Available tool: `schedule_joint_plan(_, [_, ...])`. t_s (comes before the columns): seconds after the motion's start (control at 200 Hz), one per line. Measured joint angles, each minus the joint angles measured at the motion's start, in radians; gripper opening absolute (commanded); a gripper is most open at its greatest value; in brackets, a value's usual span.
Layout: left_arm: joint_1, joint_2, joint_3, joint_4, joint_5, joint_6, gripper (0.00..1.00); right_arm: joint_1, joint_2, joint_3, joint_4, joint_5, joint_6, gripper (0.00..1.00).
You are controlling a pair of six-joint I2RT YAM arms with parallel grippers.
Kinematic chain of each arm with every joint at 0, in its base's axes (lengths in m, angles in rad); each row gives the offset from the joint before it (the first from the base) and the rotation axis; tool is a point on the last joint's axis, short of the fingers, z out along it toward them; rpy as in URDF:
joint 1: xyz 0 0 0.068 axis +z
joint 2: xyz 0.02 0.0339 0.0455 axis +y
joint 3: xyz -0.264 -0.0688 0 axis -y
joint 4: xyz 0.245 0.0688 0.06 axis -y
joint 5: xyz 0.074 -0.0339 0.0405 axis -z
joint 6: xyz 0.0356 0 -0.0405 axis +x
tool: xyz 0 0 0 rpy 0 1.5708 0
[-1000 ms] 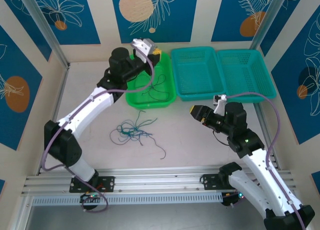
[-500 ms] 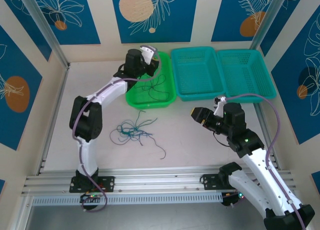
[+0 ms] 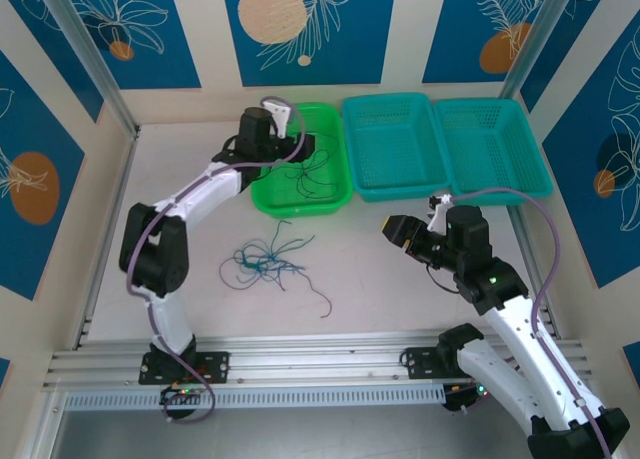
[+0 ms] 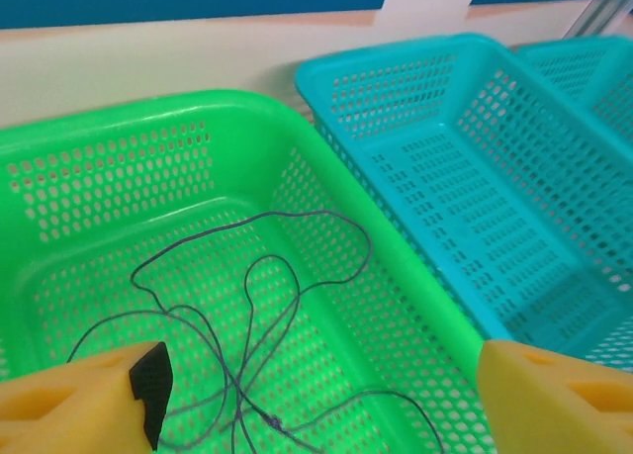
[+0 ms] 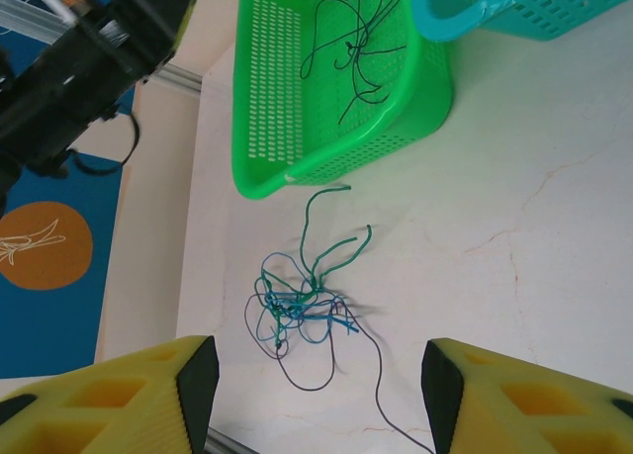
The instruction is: Untangle the cables
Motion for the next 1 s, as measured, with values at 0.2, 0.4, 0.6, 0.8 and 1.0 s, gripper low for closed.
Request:
schedule_joint_plan(0.2, [0.007,-0.344,-0.275,0.069,0.042,-0.076,0.79,0.064,0.062,0.017,0.005,0.003,-0.026,0.59])
schedule_joint_plan(0.4, [0.000,-0.785,-0.531,-0.043,-0.011,-0.140,0.67,0.342,0.312,0.156,0.006,0.084,-0.125,0.59])
schedule_joint_plan(0.6, [-0.002,-0.987,-0.719,-0.350,-0.176,-0.256,0.65,0.559,0.651,0.351,0.012,0.180,-0.232,0.59])
schedule_joint_plan(0.8, [0.052,-0.906,-0.916,-0.484,-0.233,-0.372,0.73,0.606,0.888,0.435,0.077,0.168,-0.245,0.58])
schedule_joint_plan(1.0, [0.128,-0.879,-1.044,-0.453,-0.224,-0.466,0.73,0.618,1.051,0.514,0.116,0.142,-0.233,0.58])
